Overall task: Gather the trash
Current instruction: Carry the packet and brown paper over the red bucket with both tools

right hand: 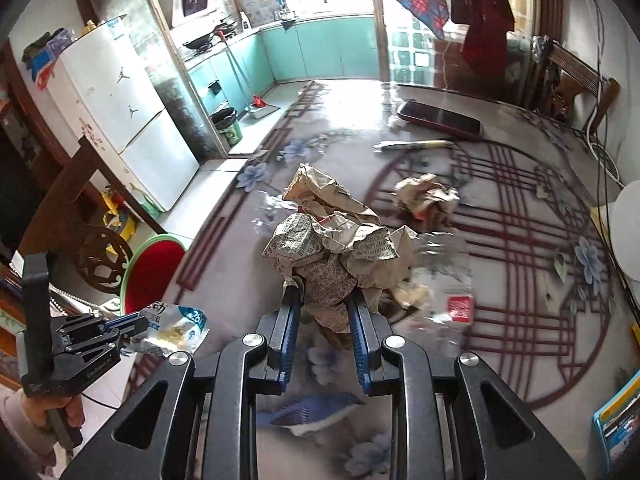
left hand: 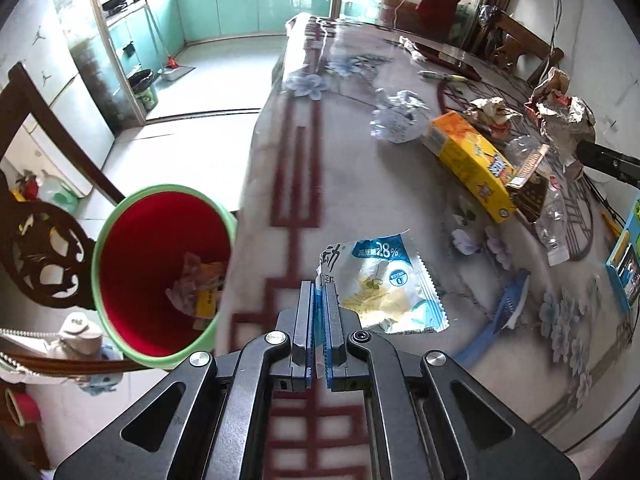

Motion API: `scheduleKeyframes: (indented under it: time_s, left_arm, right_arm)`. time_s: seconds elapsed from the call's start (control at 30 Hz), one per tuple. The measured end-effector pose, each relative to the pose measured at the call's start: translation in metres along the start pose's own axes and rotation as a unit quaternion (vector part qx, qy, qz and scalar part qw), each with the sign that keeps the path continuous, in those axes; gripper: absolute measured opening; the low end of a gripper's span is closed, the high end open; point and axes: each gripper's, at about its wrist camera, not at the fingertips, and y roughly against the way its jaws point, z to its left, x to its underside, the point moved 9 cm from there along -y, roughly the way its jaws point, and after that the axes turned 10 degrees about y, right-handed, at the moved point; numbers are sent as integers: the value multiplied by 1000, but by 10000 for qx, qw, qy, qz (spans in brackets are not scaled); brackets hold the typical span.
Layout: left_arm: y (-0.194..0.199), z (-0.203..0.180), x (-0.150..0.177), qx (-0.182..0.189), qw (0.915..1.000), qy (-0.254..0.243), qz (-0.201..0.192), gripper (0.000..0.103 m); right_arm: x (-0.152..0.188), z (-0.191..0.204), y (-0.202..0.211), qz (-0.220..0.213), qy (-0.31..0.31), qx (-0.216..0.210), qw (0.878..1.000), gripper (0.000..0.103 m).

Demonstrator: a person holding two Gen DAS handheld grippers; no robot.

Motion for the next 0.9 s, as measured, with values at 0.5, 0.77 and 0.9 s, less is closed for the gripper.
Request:
scheduleKeyframes:
  time_s: [0.5,0.77,0.9]
  left_arm:
    - [2,81,-18,-173,9983,546,-143,4]
    - [2,120,-23,-370,9952,879,-219,4]
    - [4,143,-28,-555,9928,1018,-297,4]
  right_arm:
    - [-35,92,-28,39,534,-343,9980,22]
    - [-49,141,-51,126,854,-680,9939,22]
    - [-53,168,-64,199,1005,-869,9909,22]
